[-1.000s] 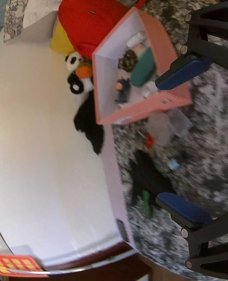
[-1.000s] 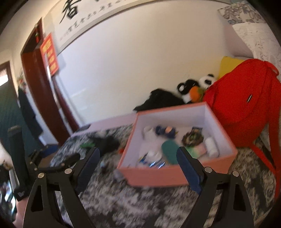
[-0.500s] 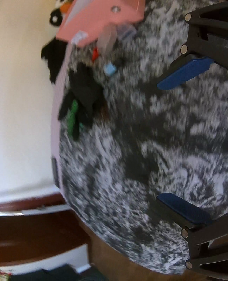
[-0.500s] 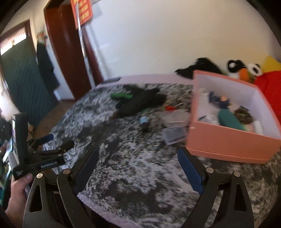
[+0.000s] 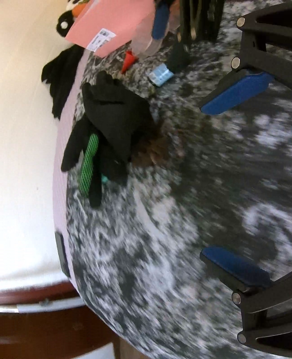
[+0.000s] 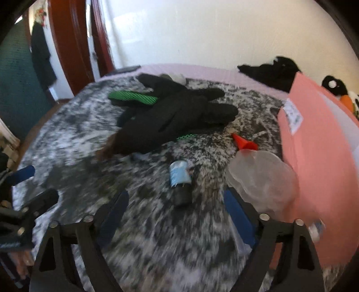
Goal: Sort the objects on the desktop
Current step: 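Move both tools back toward the gloves and small bottle, then grasp the brown tassel with the left tool while the right tool grasps the small bottle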
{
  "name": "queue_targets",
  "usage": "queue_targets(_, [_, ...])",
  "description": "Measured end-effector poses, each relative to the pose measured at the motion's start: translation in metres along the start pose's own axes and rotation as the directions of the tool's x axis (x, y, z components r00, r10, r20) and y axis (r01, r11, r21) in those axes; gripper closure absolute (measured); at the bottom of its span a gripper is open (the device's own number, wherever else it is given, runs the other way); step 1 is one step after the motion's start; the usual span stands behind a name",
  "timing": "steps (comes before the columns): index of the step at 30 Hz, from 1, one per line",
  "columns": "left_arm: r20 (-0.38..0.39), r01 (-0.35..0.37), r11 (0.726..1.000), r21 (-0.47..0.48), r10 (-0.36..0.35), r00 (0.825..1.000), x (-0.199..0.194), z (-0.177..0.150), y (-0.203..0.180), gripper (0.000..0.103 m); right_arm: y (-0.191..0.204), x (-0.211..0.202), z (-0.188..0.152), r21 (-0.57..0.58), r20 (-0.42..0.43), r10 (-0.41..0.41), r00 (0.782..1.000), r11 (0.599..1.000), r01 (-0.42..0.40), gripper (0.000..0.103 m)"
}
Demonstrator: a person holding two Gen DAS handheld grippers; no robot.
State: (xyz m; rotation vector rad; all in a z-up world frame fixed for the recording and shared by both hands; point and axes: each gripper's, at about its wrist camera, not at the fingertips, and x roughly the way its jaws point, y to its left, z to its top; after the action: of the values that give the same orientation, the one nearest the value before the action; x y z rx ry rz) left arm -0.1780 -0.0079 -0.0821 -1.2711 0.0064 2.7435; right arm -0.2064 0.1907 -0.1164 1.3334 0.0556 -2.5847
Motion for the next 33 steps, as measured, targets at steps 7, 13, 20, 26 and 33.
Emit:
queue_targets(7, [-0.041, 0.081, 0.996, 0.048, -0.079, 0.996, 0.056, 0.024, -0.024, 0.005, -0.001, 0.053, 0.008, -0.088, -0.029, -0.024, 0.999, 0.996, 0.021, 0.077])
queue_targets(13, [-0.08, 0.106, 0.991, 0.077, -0.1, 0.992, 0.097, 0.039, -0.041, 0.014, -0.02, 0.035, -0.001, -0.021, 0.01, 0.055, 0.998, 0.998, -0.055, 0.077])
queue_targets(20, [-0.068, 0.17, 0.985, 0.015, -0.168, 0.983, 0.068, 0.022, -0.021, 0.085, -0.031, -0.007, -0.014, 0.017, 0.05, 0.131, 0.99, 0.991, -0.132, 0.077])
queue_targets(26, [-0.024, 0.177, 0.984, -0.018, -0.178, 0.984, 0.005, -0.015, -0.005, 0.086, -0.021, -0.064, -0.036, 0.037, 0.094, 0.197, 0.976, 0.979, -0.201, 0.077])
queue_targets(33, [0.06, 0.197, 0.98, 0.033, -0.199, 0.978, -0.087, -0.046, -0.015, 0.086, -0.011, -0.13, -0.079, 0.037, 0.142, 0.218, 0.966, 0.974, -0.225, 0.077])
